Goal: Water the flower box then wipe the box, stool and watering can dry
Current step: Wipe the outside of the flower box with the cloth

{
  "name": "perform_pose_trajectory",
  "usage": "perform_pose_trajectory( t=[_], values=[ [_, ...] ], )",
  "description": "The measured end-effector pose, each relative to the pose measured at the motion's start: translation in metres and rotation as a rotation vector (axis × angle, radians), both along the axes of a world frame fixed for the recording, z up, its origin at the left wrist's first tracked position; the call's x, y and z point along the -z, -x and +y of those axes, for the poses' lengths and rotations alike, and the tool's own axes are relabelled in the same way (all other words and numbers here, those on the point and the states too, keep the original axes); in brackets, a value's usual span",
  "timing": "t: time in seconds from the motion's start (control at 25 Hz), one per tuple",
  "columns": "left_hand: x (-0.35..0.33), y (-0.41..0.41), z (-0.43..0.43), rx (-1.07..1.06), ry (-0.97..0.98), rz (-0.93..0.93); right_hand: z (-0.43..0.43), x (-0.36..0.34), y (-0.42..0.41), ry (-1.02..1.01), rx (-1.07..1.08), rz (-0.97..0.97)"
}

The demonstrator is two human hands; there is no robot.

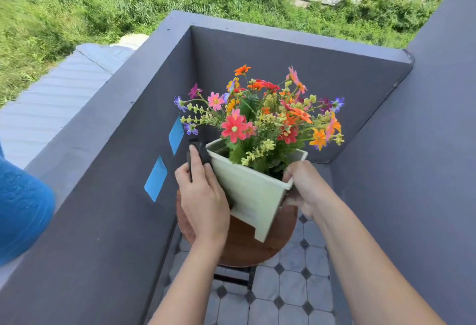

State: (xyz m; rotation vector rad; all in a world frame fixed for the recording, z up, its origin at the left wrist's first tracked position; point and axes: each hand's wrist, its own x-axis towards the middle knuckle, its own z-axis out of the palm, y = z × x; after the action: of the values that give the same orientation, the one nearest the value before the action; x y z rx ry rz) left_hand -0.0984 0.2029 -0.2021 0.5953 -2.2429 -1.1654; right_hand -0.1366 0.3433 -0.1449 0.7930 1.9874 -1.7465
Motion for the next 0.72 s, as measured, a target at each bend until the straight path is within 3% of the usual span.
perform_pose_trajectory(
  t=[0.08,0.24,0.32,0.4,0.48,0.56,0.72],
  values=[
    [0.004,-0.014,0.015,0.043,0.037,0.042,-0.001,0.002,-0.001,0.007,-0.009,0.023],
    [0.026,-0.051,0.056,0.332,0.510,0.242,0.000,0.011,0.003,-0.006,-0.010,0.024],
    [0.028,-0.033,0.041,0.151,0.423,0.170,0.001,0.012,0.003,-0.018,-0.014,0.011],
    [0.025,-0.020,0.025,-0.081,0.124,0.014,0.003,0.016,0.003,-0.006,0.003,0.008],
    [0.032,-0.025,0.028,-0.103,-0.024,-0.050,0.002,0.017,0.003,0.014,0.015,0.016],
    [0.037,-0.046,0.046,0.055,0.033,0.014,-0.001,0.016,0.003,0.018,0.020,0.021],
    [0.057,-0.068,0.053,0.401,0.471,0.219,-0.003,0.012,0.003,-0.019,0.012,0.031]
  ],
)
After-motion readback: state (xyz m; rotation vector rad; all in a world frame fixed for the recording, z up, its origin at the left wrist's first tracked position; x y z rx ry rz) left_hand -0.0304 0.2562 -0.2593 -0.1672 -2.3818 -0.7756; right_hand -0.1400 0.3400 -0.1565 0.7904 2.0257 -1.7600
